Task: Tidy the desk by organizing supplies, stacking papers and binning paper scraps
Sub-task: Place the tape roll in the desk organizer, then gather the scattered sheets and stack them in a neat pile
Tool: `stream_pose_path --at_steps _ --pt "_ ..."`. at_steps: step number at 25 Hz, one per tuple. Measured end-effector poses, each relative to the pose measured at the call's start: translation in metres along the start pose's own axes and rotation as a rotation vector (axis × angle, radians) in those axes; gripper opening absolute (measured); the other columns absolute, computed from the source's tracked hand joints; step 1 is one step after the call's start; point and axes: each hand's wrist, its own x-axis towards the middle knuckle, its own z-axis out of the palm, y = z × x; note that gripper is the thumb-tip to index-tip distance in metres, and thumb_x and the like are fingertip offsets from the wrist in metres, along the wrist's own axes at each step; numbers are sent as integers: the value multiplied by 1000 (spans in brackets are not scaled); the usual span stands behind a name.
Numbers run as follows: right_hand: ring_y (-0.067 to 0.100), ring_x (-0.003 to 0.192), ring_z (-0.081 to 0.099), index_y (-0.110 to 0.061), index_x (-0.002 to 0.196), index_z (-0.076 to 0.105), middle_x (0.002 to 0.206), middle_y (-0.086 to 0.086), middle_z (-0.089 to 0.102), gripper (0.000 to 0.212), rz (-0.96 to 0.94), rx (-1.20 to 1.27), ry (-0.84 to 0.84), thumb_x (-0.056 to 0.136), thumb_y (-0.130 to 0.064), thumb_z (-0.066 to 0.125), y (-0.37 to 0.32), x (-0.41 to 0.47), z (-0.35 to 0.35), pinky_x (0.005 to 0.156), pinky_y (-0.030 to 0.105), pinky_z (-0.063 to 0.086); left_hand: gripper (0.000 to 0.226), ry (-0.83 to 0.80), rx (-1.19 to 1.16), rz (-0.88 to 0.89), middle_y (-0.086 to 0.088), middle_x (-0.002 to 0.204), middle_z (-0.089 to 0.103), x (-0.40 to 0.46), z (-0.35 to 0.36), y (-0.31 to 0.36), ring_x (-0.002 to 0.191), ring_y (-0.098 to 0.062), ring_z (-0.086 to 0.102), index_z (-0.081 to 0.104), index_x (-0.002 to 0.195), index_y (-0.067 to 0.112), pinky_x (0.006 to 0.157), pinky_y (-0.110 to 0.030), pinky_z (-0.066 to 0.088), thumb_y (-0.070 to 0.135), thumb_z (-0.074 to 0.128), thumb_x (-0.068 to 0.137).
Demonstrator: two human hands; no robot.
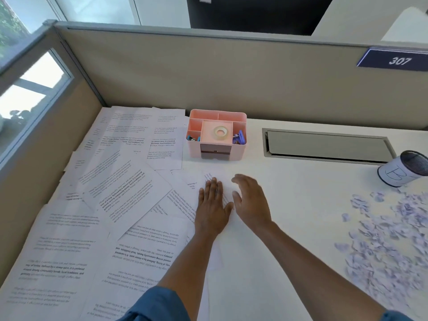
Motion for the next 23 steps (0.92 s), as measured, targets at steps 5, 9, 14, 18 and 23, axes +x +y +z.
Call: stream_pose_path --at_steps 5,9,14,18,23 --pt "21 132 49 -13 143 43 146 3 49 53 99 -23 -174 93 -16 59 19 -45 6 108 33 41 77 -18 -67 0 -3 168 -13 -10 -13 7 154 -17 -16 -7 159 13 123 -32 -14 45 36 105" --pt "22 135 47 -14 149 34 152 4 43 61 135 -17 -160 93 -15 58 14 -75 4 111 33 38 76 4 -181 -58 0 168 -11 -48 -19 9 154 -14 -16 -4 160 14 123 -30 -12 42 39 104" --pt "21 145 32 -11 150 31 158 6 32 65 236 86 -124 91 -9 56 -7 -127 14 118 34 29 76 23 -136 -132 -1 169 -4 -126 -13 -27 155 -14 -11 3 161 14 124 -29 -7 40 45 103" --pt "19 147 28 -11 151 30 158 6 31 63 218 97 -157 92 -10 53 -21 -152 14 119 34 26 79 51 -128 -150 0 169 0 -171 -21 -53 155 -15 -7 3 161 19 125 -30 -3 39 51 102" --pt "21 143 34 -10 150 32 155 5 37 63 208 98 -183 92 -11 54 -42 -174 15 118 35 28 83 78 -144 -209 1 169 -1 -220 -33 -82 156 -16 -6 0 161 21 127 -34 4 38 54 100"
